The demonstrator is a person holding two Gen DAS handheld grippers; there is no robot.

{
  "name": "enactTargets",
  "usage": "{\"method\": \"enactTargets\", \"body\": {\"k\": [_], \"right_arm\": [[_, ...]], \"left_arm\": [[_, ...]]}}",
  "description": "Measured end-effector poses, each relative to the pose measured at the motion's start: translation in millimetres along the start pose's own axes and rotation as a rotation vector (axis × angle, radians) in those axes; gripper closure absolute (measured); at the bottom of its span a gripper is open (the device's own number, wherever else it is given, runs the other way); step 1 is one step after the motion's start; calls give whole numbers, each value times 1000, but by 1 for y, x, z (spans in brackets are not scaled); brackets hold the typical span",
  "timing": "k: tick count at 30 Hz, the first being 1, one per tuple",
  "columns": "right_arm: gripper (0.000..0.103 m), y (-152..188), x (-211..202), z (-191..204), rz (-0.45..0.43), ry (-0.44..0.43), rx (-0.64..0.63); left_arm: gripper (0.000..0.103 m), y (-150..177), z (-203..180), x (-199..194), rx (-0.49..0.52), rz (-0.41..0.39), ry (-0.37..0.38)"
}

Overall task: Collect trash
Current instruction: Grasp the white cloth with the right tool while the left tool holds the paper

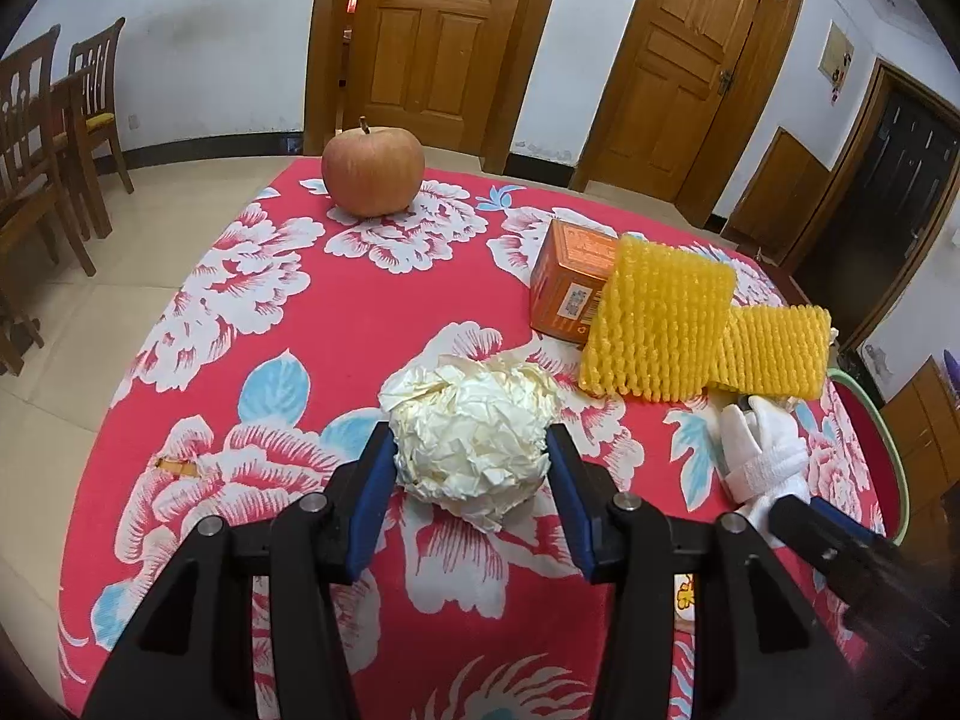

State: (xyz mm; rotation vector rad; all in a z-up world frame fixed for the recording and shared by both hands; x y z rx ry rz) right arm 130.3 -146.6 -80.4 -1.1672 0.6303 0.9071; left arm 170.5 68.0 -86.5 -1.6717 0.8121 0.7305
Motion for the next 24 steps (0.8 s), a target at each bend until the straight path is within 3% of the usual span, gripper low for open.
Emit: {"method": "enactTargets", "body": {"k": [6,14,24], "right_arm": [[39,2,13,5,14,3,-14],[73,4,8,13,-20,-11,-57],[74,11,-33,9,-94,-47,-63]], "left_arm": [[53,0,2,0,-9,-1,15],[53,0,2,0,-9,-3,15],[53,0,-1,-14,-8,-30,22]]}}
Point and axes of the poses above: each gripper's, at about its wrist camera, not at the fingertips, and x roughly the way its jaws point, z to its left, y to its underside, the point moved 3 cm from there along x, roughly the way its jaws point, and after that the axes turned 7 degrees about z, right-handed, at the moved point
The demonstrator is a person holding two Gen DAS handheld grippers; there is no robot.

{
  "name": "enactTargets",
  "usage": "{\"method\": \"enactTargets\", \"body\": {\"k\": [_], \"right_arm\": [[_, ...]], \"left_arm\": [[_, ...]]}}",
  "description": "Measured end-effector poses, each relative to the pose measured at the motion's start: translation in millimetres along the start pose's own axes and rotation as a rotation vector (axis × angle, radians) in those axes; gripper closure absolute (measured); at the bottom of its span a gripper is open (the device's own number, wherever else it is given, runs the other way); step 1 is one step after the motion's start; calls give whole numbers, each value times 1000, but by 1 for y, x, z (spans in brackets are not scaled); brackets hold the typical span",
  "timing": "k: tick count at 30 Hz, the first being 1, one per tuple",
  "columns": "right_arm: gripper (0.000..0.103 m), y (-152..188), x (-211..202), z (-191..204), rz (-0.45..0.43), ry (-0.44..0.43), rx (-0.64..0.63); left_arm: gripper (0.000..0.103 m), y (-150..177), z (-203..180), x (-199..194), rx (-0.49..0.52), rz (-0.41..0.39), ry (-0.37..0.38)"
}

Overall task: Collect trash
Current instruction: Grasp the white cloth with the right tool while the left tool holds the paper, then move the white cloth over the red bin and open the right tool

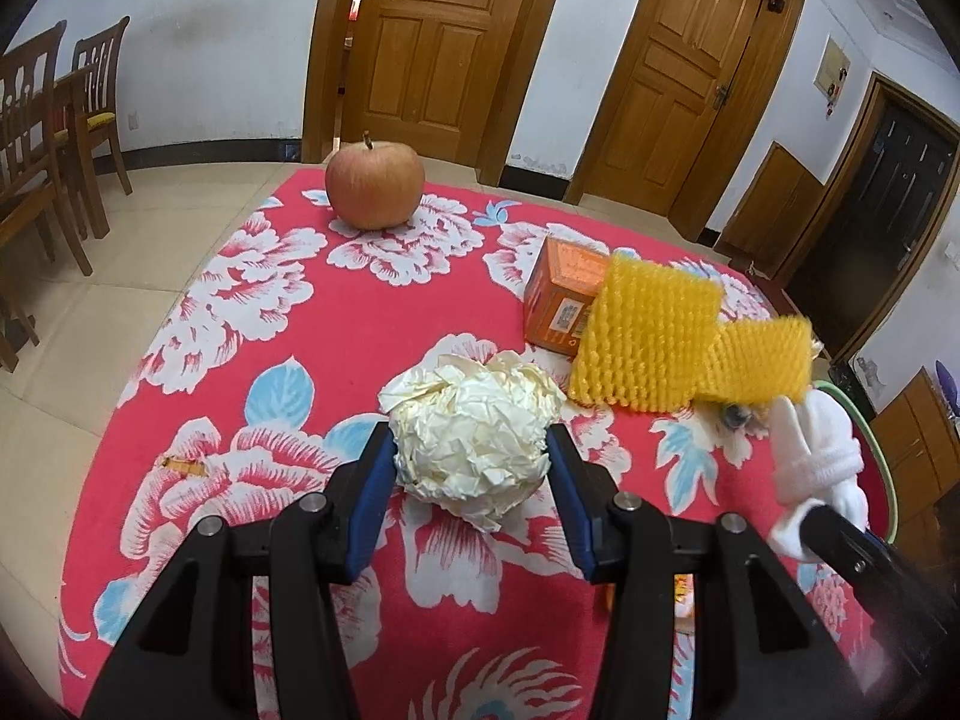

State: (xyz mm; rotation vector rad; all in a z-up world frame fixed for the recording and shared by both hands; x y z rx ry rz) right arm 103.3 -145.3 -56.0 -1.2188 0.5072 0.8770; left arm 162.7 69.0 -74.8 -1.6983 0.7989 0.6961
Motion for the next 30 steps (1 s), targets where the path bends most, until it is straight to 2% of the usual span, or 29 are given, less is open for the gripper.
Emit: {"method": "enactTargets", "body": {"k": [13,21,30], "right_arm": [[74,10,-58,-41,-90,9,101],[74,15,-85,-87,-136,44,195],[73,21,-105,-141,-177,78,298]], "left_arm": [[53,2,-38,-42,46,-30,79],[53,7,-89,-56,132,-24,142],[53,15,-152,-54,245,11,185]]}}
Point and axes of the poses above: each gripper's, at about its wrist camera, not at the fingertips, and x roughly the way its jaws point, z to its left, y to its underside, the point moved 3 cm from there along x, roughly the way its jaws point, and after that the axes turned 7 degrees about z, right-handed, at the moved point
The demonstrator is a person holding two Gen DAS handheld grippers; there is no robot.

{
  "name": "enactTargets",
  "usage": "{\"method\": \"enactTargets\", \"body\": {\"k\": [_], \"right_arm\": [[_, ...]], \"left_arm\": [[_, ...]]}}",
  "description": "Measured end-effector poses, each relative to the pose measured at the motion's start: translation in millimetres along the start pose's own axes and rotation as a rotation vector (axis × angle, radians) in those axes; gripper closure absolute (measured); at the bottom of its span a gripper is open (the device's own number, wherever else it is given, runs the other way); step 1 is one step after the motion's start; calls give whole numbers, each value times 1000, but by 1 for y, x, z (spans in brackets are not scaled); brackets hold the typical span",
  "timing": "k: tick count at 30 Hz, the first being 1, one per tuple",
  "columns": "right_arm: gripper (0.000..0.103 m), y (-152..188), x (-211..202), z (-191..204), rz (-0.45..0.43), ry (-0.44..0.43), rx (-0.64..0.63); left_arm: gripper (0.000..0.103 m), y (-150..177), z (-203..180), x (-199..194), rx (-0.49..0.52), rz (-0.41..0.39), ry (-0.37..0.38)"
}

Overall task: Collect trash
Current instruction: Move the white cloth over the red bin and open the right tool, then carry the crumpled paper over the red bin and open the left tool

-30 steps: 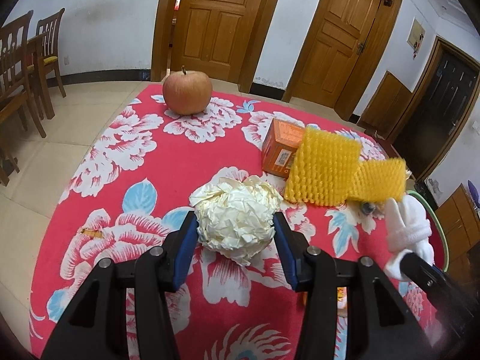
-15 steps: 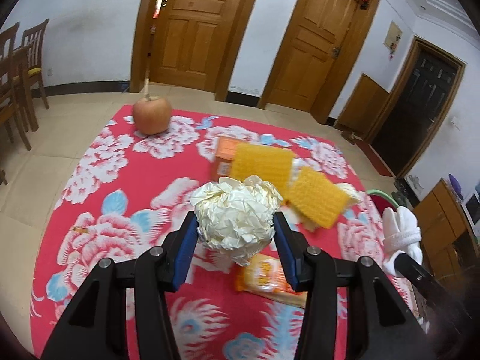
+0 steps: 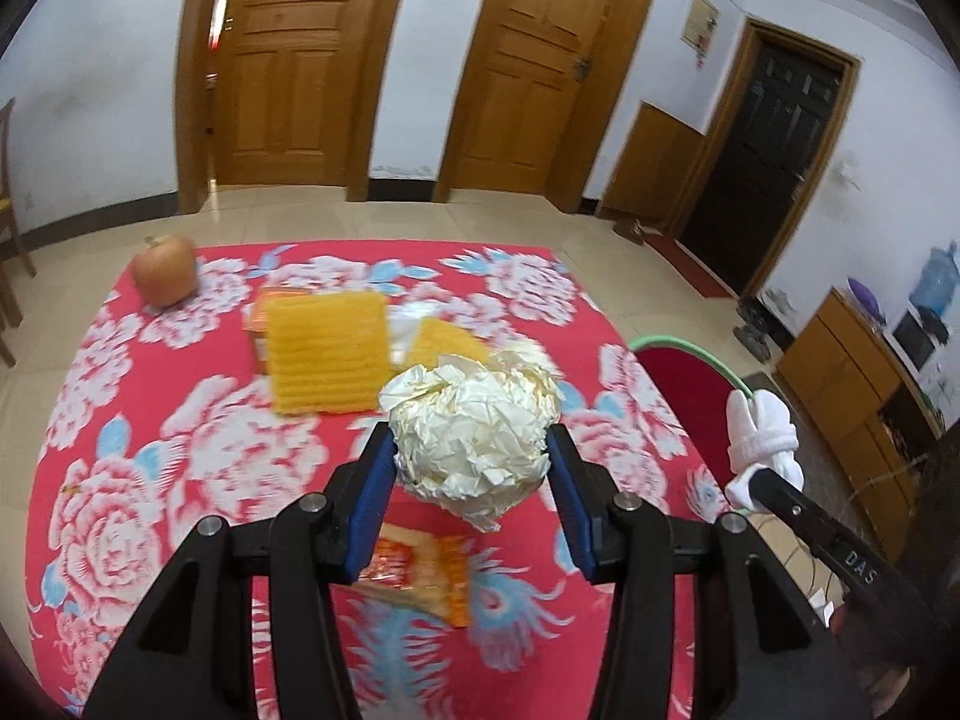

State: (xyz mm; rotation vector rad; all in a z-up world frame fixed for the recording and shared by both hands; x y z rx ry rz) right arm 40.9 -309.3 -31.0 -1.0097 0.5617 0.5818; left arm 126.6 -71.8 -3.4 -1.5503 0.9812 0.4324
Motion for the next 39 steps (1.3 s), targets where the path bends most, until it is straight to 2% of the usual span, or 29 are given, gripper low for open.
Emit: {"method": "enactTargets", "body": {"k": [7,15,18,26,32,39], "right_arm": [[72,-11,0,-41,-17,79,58],[69,-22,13,-76,-16,166,91],[69,-26,17,-83,-23,170,108],[47,-31,19,-96,-39,140,146],[39,-31,2,-103,-84,177,153],[37,-23,-17,-121,-107,225,204]], "left_arm": [[53,-5,-42,21,82,34,24],[53,-18,-74,46,153,55,33],[53,-22,-85,57,182,67,32],[53,-30,-113,81,223,86,57],[53,-28,-132,98,242,118,69],[53,-26,-163,120,304,144,89]]}}
Point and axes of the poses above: each gripper's, at about its wrist camera, not at the fingertips, and x roughly the way its jaws point, z to its left, y to its underside, the point moved 3 cm from there along x, roughly the way its jaws point, and after that the axes turned 7 degrees about z, right-handed, at the moved point
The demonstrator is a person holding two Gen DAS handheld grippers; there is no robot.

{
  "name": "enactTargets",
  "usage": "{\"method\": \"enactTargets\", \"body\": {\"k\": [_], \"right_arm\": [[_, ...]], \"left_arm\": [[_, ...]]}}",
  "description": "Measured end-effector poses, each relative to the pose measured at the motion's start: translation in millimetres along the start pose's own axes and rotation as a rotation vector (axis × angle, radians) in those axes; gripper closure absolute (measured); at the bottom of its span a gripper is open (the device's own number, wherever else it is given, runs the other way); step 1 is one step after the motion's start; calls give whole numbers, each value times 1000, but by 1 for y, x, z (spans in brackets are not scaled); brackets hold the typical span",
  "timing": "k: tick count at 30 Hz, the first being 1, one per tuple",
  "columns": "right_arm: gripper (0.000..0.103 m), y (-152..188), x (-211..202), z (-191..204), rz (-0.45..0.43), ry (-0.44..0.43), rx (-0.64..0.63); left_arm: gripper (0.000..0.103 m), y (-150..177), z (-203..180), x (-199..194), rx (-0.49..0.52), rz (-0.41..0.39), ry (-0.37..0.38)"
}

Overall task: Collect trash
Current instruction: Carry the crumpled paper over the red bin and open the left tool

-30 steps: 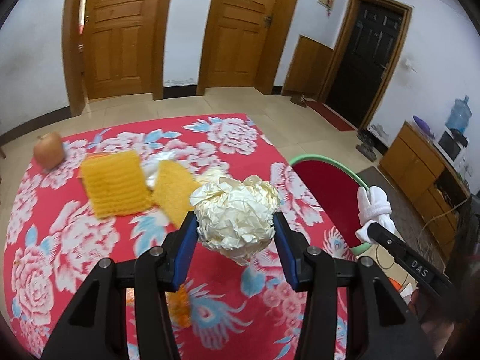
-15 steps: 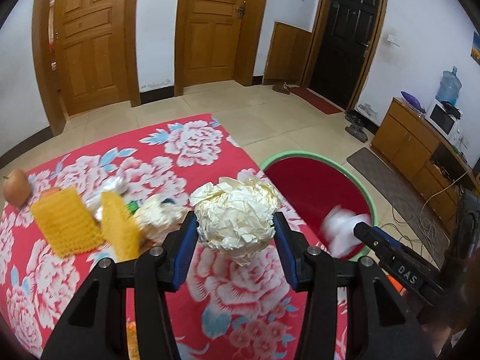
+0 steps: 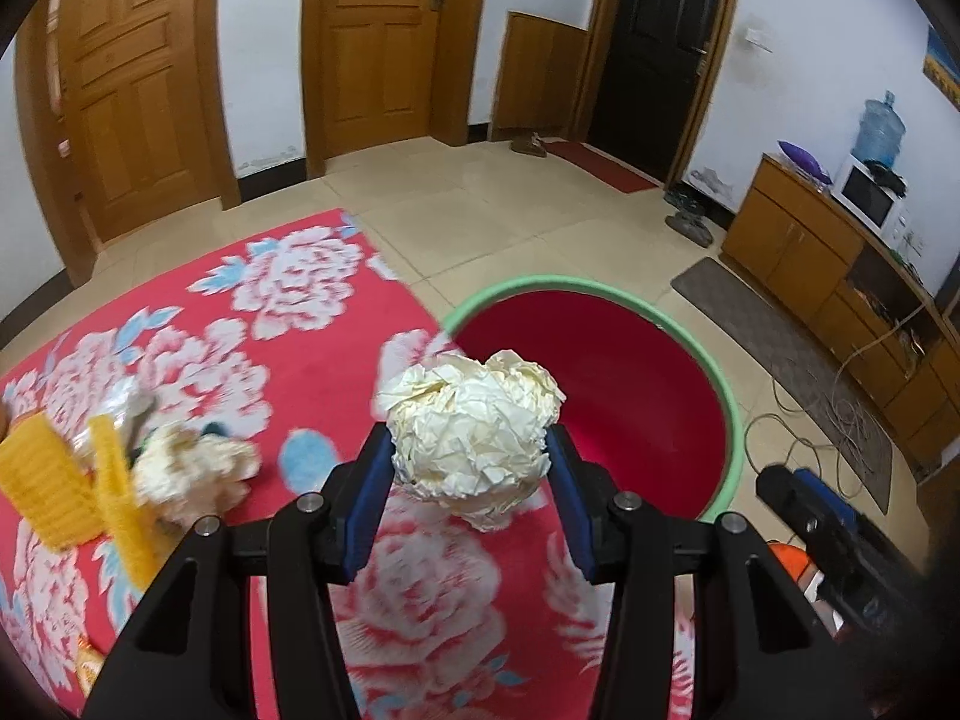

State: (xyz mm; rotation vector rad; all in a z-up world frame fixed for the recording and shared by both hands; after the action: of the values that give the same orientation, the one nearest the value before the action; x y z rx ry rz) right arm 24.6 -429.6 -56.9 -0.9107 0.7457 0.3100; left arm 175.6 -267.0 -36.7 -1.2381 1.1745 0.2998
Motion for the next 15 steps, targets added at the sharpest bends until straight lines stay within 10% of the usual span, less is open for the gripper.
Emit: {"method": "enactTargets", "body": {"k": [15], "right_arm": [[37,3,6,-33,25,18,76]], "left_arm": [[33,-27,-40,33,65,0,43]]}}
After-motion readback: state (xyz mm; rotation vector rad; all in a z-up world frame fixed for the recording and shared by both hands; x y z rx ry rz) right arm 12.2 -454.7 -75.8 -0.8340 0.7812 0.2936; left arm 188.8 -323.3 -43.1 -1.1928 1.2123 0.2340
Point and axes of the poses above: each gripper's, at about its wrist camera, not at the fingertips, and x roughly the way its jaws point, z to its left, y to its underside, the point moved 3 cm from there along x, roughly the way its jaws point, and after that the axes turned 7 degrees about z, right-handed, at the moved point
